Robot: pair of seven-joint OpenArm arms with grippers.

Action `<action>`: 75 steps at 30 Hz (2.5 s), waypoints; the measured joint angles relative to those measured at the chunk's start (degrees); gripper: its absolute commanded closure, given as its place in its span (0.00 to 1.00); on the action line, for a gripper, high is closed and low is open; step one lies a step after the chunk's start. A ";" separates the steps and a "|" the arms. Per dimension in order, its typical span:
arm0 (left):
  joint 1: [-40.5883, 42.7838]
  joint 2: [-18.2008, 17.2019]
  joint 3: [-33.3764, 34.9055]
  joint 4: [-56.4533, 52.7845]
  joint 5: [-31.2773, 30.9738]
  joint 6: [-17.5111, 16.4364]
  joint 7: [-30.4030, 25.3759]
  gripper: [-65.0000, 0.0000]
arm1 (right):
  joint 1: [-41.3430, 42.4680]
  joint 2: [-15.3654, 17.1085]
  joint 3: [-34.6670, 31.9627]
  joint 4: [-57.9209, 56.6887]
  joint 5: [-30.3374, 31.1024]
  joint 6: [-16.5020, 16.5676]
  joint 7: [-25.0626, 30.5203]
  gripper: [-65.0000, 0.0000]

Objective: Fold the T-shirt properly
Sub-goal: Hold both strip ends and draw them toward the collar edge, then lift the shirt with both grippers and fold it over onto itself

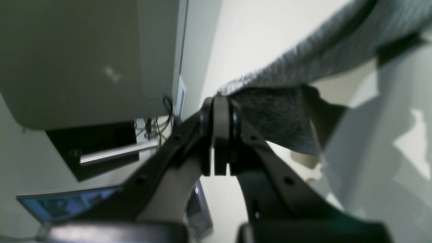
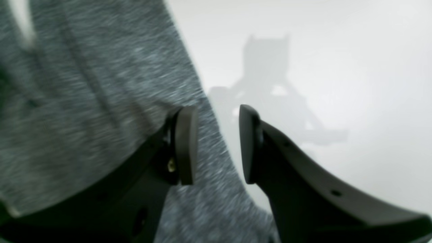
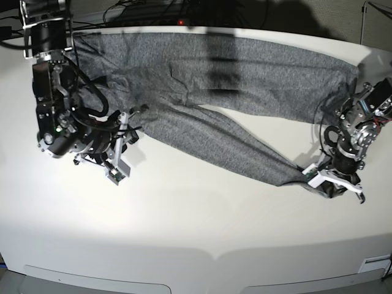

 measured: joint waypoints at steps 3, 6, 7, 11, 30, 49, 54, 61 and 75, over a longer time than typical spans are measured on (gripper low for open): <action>0.00 1.20 0.00 0.02 0.17 -0.02 -0.13 1.00 | 0.17 -0.74 0.00 -5.53 -3.26 -0.07 2.34 0.67; 0.00 1.64 0.00 0.02 0.96 0.02 -0.09 1.00 | 0.26 -1.01 0.02 -9.81 -3.28 -0.04 2.01 0.67; 0.00 1.70 0.00 0.02 0.98 0.00 -0.15 1.00 | 0.31 -1.14 0.02 -10.71 -3.28 0.00 2.03 0.67; 0.00 1.99 0.00 0.02 0.98 0.00 -0.02 1.00 | 0.90 -1.14 0.20 -12.87 -3.06 -0.02 2.60 0.74; -0.02 2.25 0.00 0.02 0.98 3.41 1.44 1.00 | 1.77 -1.27 0.26 -7.85 -3.17 0.00 1.92 1.00; 21.29 3.96 -28.44 10.64 2.36 4.48 6.12 1.00 | -8.83 -1.36 6.01 12.26 -3.02 0.07 2.03 1.00; 27.06 4.15 -32.00 22.49 3.34 3.39 9.03 1.00 | -14.34 -1.27 12.17 19.65 -0.07 0.00 1.90 1.00; 31.85 4.15 -32.17 28.50 6.88 3.15 14.03 1.00 | -19.96 -1.38 19.50 28.15 3.56 0.00 1.33 1.00; 41.13 4.00 -32.28 39.43 13.05 2.05 22.82 1.00 | -29.27 0.46 29.22 31.76 6.21 -0.02 -1.11 1.00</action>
